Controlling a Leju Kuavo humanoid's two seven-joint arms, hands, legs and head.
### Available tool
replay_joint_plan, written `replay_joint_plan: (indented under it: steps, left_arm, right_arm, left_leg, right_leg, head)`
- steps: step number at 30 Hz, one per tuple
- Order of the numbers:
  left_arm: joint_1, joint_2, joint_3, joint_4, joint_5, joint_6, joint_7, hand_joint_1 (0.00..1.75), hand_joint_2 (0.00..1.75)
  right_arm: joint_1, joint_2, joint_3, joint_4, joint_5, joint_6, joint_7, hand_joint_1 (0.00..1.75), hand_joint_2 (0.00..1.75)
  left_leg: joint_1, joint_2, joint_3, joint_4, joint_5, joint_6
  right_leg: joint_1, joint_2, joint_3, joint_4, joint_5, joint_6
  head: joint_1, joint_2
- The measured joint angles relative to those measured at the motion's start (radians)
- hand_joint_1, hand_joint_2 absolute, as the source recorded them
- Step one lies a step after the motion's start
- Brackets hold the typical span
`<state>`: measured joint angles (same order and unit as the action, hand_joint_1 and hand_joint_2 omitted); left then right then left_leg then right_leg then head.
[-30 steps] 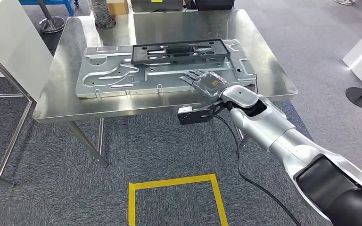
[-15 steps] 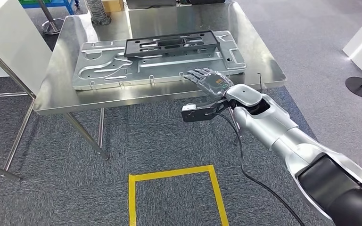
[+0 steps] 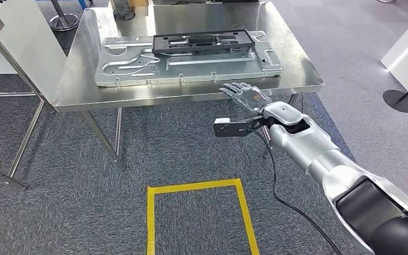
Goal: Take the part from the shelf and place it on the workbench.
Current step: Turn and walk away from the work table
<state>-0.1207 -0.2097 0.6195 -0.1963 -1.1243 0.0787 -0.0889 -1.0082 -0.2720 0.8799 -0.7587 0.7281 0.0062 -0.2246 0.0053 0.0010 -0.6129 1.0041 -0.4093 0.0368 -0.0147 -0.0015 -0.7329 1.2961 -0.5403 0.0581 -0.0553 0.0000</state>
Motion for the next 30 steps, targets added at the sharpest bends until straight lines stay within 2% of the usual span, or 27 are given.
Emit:
replay_joint_plan:
  steps: [1,2,3,4,5,6,8,9,10,11,13,14,15,16,18,19,20,23,25,26,28,29,30]
  left_arm:
    - [0.001,0.000,0.000,0.000,-0.001,0.001,0.001,0.00,0.00]
    - [0.001,-0.001,0.000,0.000,-0.002,0.002,0.002,0.00,0.00]
    - [0.001,-0.002,0.000,0.000,-0.003,0.002,0.004,0.00,0.00]
    - [0.000,-0.002,0.000,0.000,-0.004,0.002,0.006,0.00,0.00]
    - [0.000,-0.003,0.000,0.000,-0.006,0.003,0.007,0.00,0.00]
    - [-0.001,-0.004,0.000,0.000,-0.007,0.003,0.008,0.00,0.00]
    - [-0.001,-0.004,0.000,0.000,-0.009,0.004,0.010,0.00,0.00]
    - [0.000,-0.004,0.000,0.000,-0.009,0.005,0.011,0.00,0.00]
    - [0.000,-0.004,0.000,0.000,-0.009,0.006,0.013,0.00,0.00]
    - [0.000,-0.004,0.000,0.000,-0.009,0.008,0.015,0.00,0.00]
    - [0.001,-0.004,0.000,0.000,-0.008,0.012,0.017,0.00,0.00]
    - [0.002,-0.004,0.000,0.000,-0.007,0.014,0.017,0.00,0.00]
    - [0.004,-0.004,0.000,0.000,-0.006,0.015,0.017,0.00,0.00]
    - [0.005,-0.004,0.000,0.000,-0.005,0.016,0.017,0.00,0.00]
    - [0.005,-0.003,0.000,0.000,-0.002,0.018,0.017,0.00,0.00]
    - [0.004,-0.003,0.000,0.000,-0.001,0.019,0.017,0.00,0.00]
    - [0.004,-0.003,0.000,0.000,0.001,0.021,0.017,0.00,0.00]
    - [0.004,-0.001,0.000,0.000,0.007,0.025,0.018,0.00,0.00]
    - [0.004,-0.001,0.000,0.000,0.010,0.026,0.018,0.00,0.00]
    - [0.004,-0.001,0.000,0.000,0.011,0.026,0.018,0.00,0.00]
    - [0.007,0.000,0.000,0.000,0.013,0.026,0.018,0.00,0.00]
    - [0.009,0.000,0.000,0.000,0.013,0.026,0.018,0.00,0.00]
    - [0.011,0.000,0.000,0.000,0.014,0.026,0.018,0.00,0.00]
  right_arm:
    - [0.016,-0.005,-0.009,0.007,-0.005,-0.011,-0.002,0.00,0.00]
    - [0.031,-0.010,-0.019,0.013,-0.009,-0.021,-0.003,0.00,0.00]
    - [0.044,-0.014,-0.031,0.018,-0.012,-0.030,-0.004,0.00,0.00]
    - [0.057,-0.018,-0.045,0.022,-0.015,-0.037,-0.004,0.00,0.00]
    - [0.071,-0.022,-0.059,0.026,-0.018,-0.042,-0.005,0.00,0.00]
    - [0.086,-0.027,-0.074,0.034,-0.022,-0.047,-0.006,0.00,0.00]
    - [0.120,-0.034,-0.102,0.055,-0.030,-0.058,-0.012,0.00,0.00]
    - [0.137,-0.036,-0.115,0.069,-0.034,-0.065,-0.017,0.00,0.00]
    - [0.153,-0.037,-0.129,0.084,-0.036,-0.071,-0.022,0.00,0.00]
    - [0.170,-0.036,-0.144,0.100,-0.040,-0.077,-0.026,0.00,0.00]
    - [0.210,-0.035,-0.173,0.133,-0.048,-0.089,-0.030,0.00,0.00]
    - [0.231,-0.033,-0.186,0.149,-0.052,-0.094,-0.031,0.00,0.00]
    - [0.250,-0.032,-0.199,0.164,-0.055,-0.098,-0.032,0.00,0.00]
    - [0.267,-0.029,-0.212,0.177,-0.059,-0.102,-0.032,0.00,0.00]
    - [0.295,-0.021,-0.236,0.200,-0.066,-0.109,-0.032,0.00,0.00]
    - [0.306,-0.016,-0.248,0.210,-0.069,-0.112,-0.031,0.00,0.00]
    - [0.317,-0.010,-0.260,0.222,-0.073,-0.114,-0.029,0.00,0.00]
    - [0.353,0.007,-0.301,0.258,-0.095,-0.116,-0.022,0.00,0.00]
    - [0.375,0.014,-0.333,0.282,-0.113,-0.116,-0.019,0.00,0.00]
    - [0.388,0.016,-0.349,0.294,-0.123,-0.117,-0.018,0.00,0.00]
    - [0.420,0.023,-0.380,0.320,-0.142,-0.118,-0.012,0.00,0.00]
    - [0.440,0.027,-0.396,0.332,-0.152,-0.118,-0.008,0.00,0.00]
    - [0.460,0.031,-0.411,0.343,-0.164,-0.119,-0.002,0.00,0.00]
  left_leg:
    - [0.000,-0.001,-0.011,0.002,0.007,-0.002]
    - [-0.001,-0.001,-0.020,0.004,0.014,-0.005]
    - [-0.002,-0.001,-0.028,0.006,0.019,-0.008]
    - [-0.003,-0.001,-0.032,0.008,0.024,-0.013]
    - [-0.004,0.000,-0.035,0.008,0.028,-0.018]
    - [-0.004,0.000,-0.036,0.007,0.033,-0.024]
    - [-0.003,0.000,-0.038,0.008,0.037,-0.036]
    - [-0.002,0.000,-0.044,0.020,0.024,-0.041]
    - [-0.001,-0.001,-0.057,0.050,-0.002,-0.046]
    - [0.000,-0.001,-0.077,0.104,-0.042,-0.050]
    - [0.002,-0.001,-0.122,0.237,-0.117,-0.056]
    - [0.002,-0.001,-0.132,0.281,-0.133,-0.058]
    - [0.002,-0.001,-0.122,0.287,-0.129,-0.059]
    - [0.002,-0.001,-0.093,0.252,-0.109,-0.057]
    - [0.000,-0.001,-0.001,0.114,-0.064,-0.049]
    - [-0.002,-0.002,0.034,0.057,-0.053,-0.043]
    - [-0.004,-0.002,0.055,0.021,-0.051,-0.037]
    - [-0.004,-0.003,0.058,-0.004,-0.047,-0.019]
    - [0.000,-0.004,0.058,-0.016,-0.037,-0.005]
    - [0.001,-0.003,0.056,-0.019,-0.033,-0.001]
    - [0.001,-0.003,0.050,-0.019,-0.029,0.003]
    - [0.000,-0.004,0.048,-0.018,-0.029,0.004]
    - [0.000,-0.004,0.046,-0.016,-0.028,0.003]
  right_leg:
    - [0.000,0.000,0.035,-0.037,0.025,-0.002]
    - [0.001,0.000,0.086,-0.104,0.047,-0.006]
    - [0.003,0.000,0.141,-0.183,0.055,-0.011]
    - [0.006,0.000,0.181,-0.245,0.054,-0.017]
    - [0.009,0.000,0.205,-0.286,0.047,-0.023]
    - [0.013,0.000,0.212,-0.303,0.041,-0.029]
    - [0.012,-0.002,0.209,-0.312,0.052,-0.044]
    - [0.010,-0.004,0.207,-0.316,0.060,-0.052]
    - [0.008,-0.006,0.204,-0.320,0.067,-0.059]
    - [0.008,-0.008,0.199,-0.321,0.073,-0.063]
    - [0.009,-0.009,0.186,-0.320,0.082,-0.066]
    - [0.010,-0.010,0.180,-0.319,0.086,-0.065]
    - [0.010,-0.010,0.175,-0.317,0.089,-0.064]
    - [0.010,-0.009,0.170,-0.314,0.090,-0.063]
    - [0.011,-0.008,0.164,-0.307,0.091,-0.060]
    - [0.011,-0.007,0.161,-0.304,0.092,-0.057]
    - [0.012,-0.007,0.159,-0.302,0.093,-0.053]
    - [0.012,-0.006,0.157,-0.302,0.097,-0.035]
    - [0.010,-0.004,0.141,-0.269,0.071,-0.023]
    - [0.007,-0.003,0.120,-0.222,0.041,-0.019]
    - [0.003,-0.002,0.059,-0.088,-0.023,-0.010]
    - [0.000,-0.002,0.037,-0.037,-0.040,-0.006]
    - [-0.003,-0.002,0.030,-0.020,-0.037,-0.004]
  head:
    - [0.000,0.000]
    - [0.000,0.000]
    - [0.000,0.000]
    - [0.000,0.000]
    - [0.000,0.000]
    - [0.000,0.000]
    - [0.000,0.000]
    - [0.000,0.000]
    - [0.000,0.000]
    - [0.000,0.000]
    - [0.000,0.000]
    - [0.000,0.000]
    - [0.000,0.000]
    - [0.000,0.000]
    - [0.000,0.000]
    - [0.000,0.000]
    - [0.000,0.000]
    - [0.000,0.000]
    - [0.000,0.000]
    - [0.000,0.000]
    - [0.000,0.000]
    - [0.000,0.000]
    - [0.000,0.000]
